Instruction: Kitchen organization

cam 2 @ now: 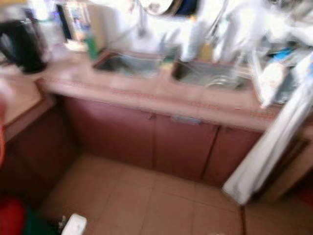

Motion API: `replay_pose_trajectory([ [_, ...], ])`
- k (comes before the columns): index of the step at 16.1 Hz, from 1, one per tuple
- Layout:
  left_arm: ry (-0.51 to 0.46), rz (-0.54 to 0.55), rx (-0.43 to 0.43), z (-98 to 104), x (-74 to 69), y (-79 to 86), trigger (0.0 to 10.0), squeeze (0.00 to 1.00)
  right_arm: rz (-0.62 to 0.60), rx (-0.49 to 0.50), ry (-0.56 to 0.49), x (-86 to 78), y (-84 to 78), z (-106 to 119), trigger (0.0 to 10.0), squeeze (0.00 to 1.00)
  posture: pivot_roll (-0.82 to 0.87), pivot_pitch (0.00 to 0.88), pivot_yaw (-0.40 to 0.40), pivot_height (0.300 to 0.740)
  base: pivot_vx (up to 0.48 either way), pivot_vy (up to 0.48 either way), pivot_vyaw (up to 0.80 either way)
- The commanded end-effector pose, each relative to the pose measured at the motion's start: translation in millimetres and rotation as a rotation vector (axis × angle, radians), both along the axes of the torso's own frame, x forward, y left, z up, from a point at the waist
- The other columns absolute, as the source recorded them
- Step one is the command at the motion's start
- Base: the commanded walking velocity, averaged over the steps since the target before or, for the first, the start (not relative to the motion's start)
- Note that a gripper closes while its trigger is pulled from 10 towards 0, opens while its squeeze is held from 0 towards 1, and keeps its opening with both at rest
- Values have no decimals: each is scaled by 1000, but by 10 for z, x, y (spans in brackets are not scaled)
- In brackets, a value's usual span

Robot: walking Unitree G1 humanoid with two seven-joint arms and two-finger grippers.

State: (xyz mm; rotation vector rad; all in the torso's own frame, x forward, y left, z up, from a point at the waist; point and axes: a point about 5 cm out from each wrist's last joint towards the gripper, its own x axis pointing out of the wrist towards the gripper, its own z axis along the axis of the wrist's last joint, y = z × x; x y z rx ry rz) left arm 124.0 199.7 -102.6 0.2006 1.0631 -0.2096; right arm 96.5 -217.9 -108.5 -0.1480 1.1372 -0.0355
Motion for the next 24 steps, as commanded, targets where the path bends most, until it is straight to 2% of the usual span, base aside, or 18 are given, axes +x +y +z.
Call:
replay_pose_trajectory([
  [1, -6, -4, 6, 20, 56, 25, 10000, 0, 12, 33, 23, -49, 122, -35, 10000, 0, -141, 0, 44, 736, 0, 0, 0],
  [10, 17, 10, -4, -4, -18, 29, 10000, 0, 25, 30, 59, -141, 57, -45, 10000, 0, -127, 0, 31, 736, 0, 0, 0],
  [12, 17, 9, -4, -5, -19, 24, 10000, 0, 30, 33, 55, -114, 61, -41, 10000, 0, -125, 0, 28, 736, 0, 0, 0],
  [15, 16, 4, -2, -9, -26, 9, 10000, 0, 52, 38, 36, 51, 119, -17, 10000, 0, -123, 0, 24, 736, 0, 0, 0],
  [18, 17, 7, 1, -13, -38, 9, 10000, 0, 50, 47, 33, 132, 190, -12, 10000, 0, -120, 0, 21, 736, 0, 0, 0],
  [20, 19, 7, -1, -18, -52, 0, 10000, 0, 67, 38, 53, 33, 174, -33, 10000, 0, -117, 0, 19, 736, 0, 0, 0],
  [24, 12, 38, -11, -20, -61, -5, 10000, 0, 71, 32, 59, -40, 149, -44, 10000, 0, -117, 0, 20, 736, 0, 0, 0],
])
